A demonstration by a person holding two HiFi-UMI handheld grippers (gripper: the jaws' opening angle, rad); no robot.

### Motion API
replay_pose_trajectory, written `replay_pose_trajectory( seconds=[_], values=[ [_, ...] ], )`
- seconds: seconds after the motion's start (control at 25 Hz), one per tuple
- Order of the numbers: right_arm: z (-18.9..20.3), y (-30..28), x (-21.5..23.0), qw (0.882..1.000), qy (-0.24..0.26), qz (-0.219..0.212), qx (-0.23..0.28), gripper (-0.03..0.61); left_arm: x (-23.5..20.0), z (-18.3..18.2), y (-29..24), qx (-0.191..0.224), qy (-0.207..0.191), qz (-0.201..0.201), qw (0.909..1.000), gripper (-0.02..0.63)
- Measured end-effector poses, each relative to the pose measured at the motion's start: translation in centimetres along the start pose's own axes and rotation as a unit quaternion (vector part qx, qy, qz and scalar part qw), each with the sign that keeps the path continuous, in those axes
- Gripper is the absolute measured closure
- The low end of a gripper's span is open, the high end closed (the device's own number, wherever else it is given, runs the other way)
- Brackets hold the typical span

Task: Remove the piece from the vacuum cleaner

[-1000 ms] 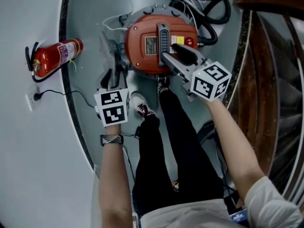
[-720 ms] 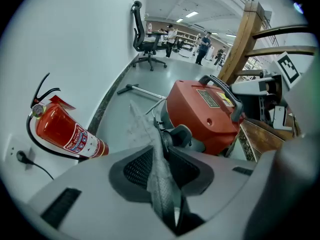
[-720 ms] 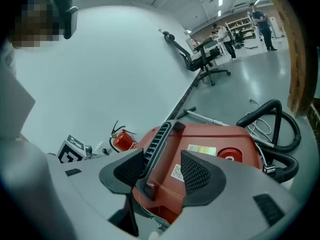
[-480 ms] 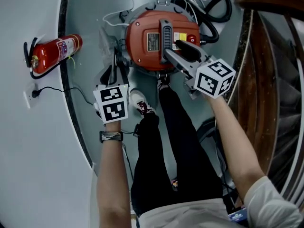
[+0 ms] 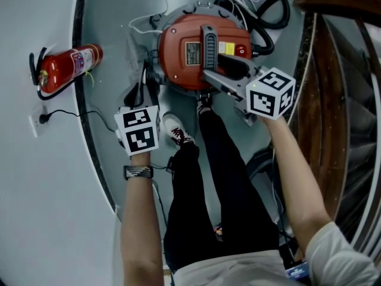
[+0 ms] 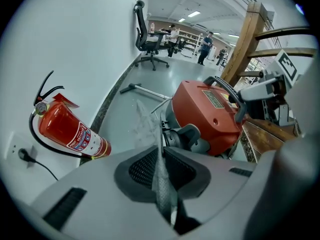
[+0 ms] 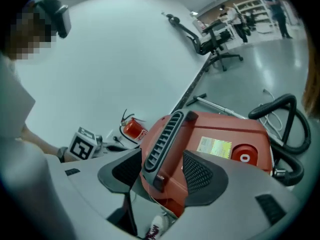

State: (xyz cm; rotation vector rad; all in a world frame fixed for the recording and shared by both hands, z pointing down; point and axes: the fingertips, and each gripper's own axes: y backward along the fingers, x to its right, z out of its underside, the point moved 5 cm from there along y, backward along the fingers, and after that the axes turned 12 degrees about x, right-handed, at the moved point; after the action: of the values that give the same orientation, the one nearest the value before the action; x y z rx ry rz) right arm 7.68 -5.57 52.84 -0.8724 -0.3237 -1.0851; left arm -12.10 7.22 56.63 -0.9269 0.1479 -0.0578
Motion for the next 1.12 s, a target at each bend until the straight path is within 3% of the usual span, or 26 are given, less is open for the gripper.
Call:
replay_pose_trajectory(
  seconds=[0.12, 1.12],
  values=[
    [0.4, -0.3, -0.2, 0.999, 0.032, 0.009, -0.001, 0.324, -0.2, 0.0, 0.1, 0.003, 0.010, -0.003, 0.9999, 0.580],
    [0.6, -0.3, 0.0, 1.000, 0.014, 0.018, 0.008, 0.311, -1.3, 0.3, 0.2, 0.012, 0.026, -0.019, 0.9994, 0.580]
  ],
)
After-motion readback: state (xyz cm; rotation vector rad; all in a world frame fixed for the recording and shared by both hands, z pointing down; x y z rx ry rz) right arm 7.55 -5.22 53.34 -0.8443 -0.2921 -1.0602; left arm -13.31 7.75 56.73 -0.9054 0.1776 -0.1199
